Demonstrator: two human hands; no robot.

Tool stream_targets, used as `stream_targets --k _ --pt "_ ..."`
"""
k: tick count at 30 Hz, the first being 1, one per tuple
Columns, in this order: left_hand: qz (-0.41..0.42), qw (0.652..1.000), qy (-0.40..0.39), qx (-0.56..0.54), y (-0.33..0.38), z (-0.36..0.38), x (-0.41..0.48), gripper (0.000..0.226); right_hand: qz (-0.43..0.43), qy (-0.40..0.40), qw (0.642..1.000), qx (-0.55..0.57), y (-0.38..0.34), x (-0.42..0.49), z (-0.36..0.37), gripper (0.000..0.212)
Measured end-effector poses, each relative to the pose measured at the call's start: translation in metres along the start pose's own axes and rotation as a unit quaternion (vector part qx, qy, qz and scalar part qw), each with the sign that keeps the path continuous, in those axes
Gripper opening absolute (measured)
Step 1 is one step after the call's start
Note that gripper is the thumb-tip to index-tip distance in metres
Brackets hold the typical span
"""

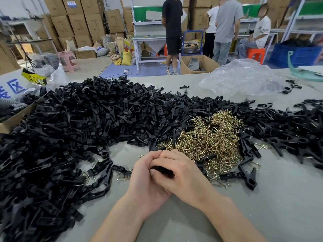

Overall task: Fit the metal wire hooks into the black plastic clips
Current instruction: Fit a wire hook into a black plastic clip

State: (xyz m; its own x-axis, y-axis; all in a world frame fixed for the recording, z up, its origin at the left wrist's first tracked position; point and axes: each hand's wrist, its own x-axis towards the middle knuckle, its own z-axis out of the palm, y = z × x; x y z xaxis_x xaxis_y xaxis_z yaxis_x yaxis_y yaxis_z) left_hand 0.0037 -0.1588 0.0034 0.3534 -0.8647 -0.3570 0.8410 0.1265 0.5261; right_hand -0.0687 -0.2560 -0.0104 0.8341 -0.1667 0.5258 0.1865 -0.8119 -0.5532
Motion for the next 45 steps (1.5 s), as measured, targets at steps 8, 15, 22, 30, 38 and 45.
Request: stream_targets --k 8,15,22,30,38,45 --pt "-0.038 0.999 -0.031 -0.021 0.003 -0.006 0.000 0.040 0.083 -0.014 0.996 0.040 0.003 -0.002 -0.003 0.023" --pt "-0.041 0.999 -0.004 0.015 0.005 -0.004 0.000 0.046 0.054 -0.033 0.998 0.024 0.003 -0.001 -0.005 0.014" --pt "-0.001 0.998 0.050 0.047 -0.002 0.004 0.005 0.029 0.028 -0.027 0.999 -0.002 0.000 -0.001 -0.004 0.009" --pt "0.043 0.992 0.097 0.071 -0.008 0.010 0.005 0.035 0.024 -0.022 0.999 0.007 -0.001 0.000 -0.001 0.019" --pt "0.031 0.994 0.076 0.069 -0.005 0.006 0.005 0.030 0.021 -0.014 1.000 0.003 0.002 -0.002 0.000 0.011" --pt "0.128 0.988 0.046 0.080 0.004 -0.003 0.008 0.047 0.030 0.056 0.998 -0.013 0.012 -0.001 -0.012 0.024"
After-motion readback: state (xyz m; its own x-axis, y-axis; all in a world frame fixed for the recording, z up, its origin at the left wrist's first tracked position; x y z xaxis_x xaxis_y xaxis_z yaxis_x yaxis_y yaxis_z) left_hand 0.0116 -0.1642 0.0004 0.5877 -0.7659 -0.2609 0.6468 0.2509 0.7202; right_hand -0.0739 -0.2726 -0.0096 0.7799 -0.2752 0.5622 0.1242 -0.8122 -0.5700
